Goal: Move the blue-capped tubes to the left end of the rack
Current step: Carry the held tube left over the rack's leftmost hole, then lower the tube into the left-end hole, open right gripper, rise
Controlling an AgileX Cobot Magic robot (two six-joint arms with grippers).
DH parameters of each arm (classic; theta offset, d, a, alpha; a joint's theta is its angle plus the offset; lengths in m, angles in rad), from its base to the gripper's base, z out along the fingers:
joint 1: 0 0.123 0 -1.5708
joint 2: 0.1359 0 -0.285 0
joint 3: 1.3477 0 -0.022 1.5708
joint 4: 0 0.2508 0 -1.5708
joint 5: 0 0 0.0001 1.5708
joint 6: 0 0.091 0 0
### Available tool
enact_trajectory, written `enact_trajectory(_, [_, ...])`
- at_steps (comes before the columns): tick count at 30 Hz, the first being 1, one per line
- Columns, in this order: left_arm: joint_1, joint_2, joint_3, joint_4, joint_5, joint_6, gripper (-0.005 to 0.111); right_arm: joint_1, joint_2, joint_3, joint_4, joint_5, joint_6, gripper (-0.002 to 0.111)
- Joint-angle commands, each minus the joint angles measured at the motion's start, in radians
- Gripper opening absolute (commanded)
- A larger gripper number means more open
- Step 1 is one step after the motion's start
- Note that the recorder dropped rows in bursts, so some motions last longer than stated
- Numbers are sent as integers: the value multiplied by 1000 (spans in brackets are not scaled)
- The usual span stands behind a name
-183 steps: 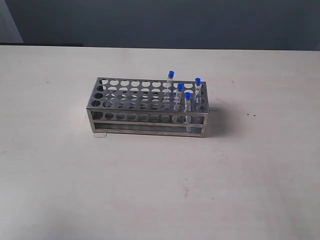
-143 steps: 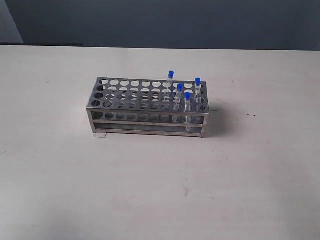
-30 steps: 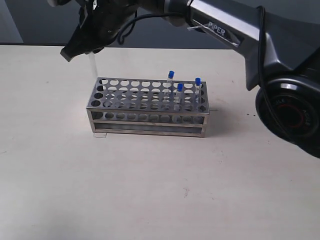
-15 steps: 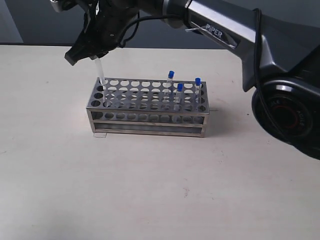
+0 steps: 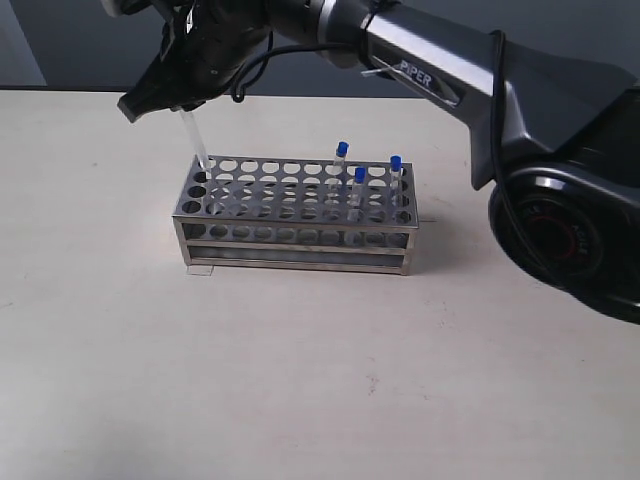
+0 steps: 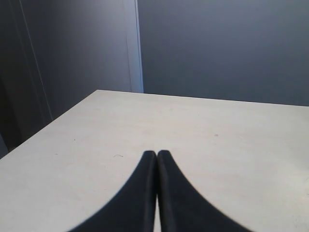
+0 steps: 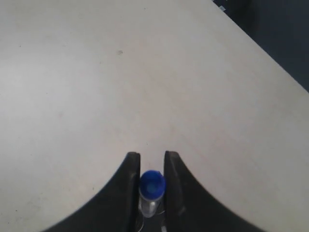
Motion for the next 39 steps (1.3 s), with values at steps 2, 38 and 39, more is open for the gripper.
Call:
enact_trajectory(2, [-6,3,3,-5,-4,-2,0,-3,29,14,-18,20,5,0])
enact_trajectory(38, [-6,3,3,-5,-4,-2,0,-5,8,14,-34,-45,7,0])
enact_trajectory(39, [-6,3,3,-5,-4,-2,0,-5,8,14,-35,-45,7,0])
